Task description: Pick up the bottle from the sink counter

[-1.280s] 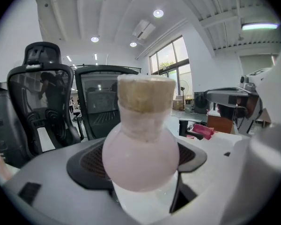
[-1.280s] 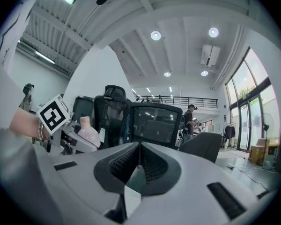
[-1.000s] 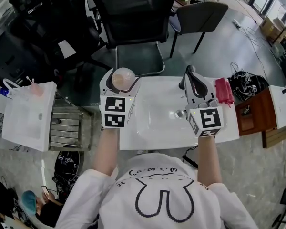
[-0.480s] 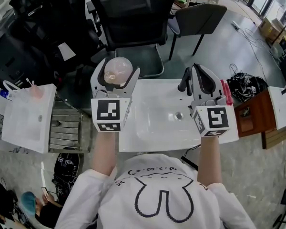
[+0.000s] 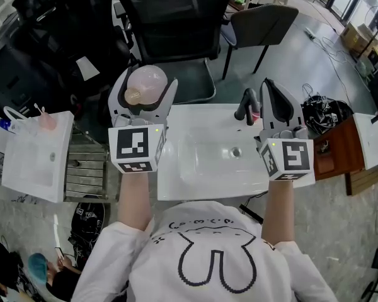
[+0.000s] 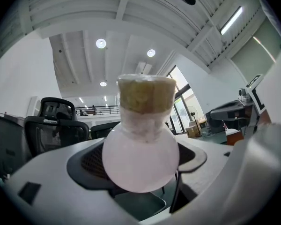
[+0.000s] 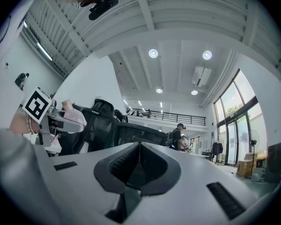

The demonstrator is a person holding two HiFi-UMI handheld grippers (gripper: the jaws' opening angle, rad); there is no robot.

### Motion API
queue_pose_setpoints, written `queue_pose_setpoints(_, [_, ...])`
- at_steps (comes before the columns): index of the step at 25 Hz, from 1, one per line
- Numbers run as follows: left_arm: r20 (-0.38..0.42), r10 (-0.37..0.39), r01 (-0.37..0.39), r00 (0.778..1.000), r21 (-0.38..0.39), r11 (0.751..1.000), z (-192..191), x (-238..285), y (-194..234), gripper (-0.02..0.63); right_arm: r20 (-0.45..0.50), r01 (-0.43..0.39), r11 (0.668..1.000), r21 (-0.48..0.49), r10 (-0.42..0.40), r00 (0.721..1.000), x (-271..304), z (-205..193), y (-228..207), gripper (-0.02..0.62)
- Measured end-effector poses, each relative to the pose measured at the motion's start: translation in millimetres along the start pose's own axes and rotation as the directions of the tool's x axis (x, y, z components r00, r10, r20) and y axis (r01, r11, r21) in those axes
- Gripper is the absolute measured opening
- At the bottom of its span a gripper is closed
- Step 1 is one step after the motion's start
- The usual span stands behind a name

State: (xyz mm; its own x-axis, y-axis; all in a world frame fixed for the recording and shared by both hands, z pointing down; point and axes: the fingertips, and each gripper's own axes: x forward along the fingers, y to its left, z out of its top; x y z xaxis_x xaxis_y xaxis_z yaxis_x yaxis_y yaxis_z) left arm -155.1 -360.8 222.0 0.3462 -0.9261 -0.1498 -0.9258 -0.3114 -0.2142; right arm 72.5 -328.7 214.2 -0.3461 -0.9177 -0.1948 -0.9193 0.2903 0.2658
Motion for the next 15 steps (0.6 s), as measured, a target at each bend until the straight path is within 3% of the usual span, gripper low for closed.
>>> queue_pose_setpoints(15, [0.002,-0.013,0.013,1.000,-0.011,1.000,-2.4,-5.2,-3.0,0.402,-0.019,-0.015,0.999,-0.028,0.015,1.000,-6.7,-2.9,9.4,0.029])
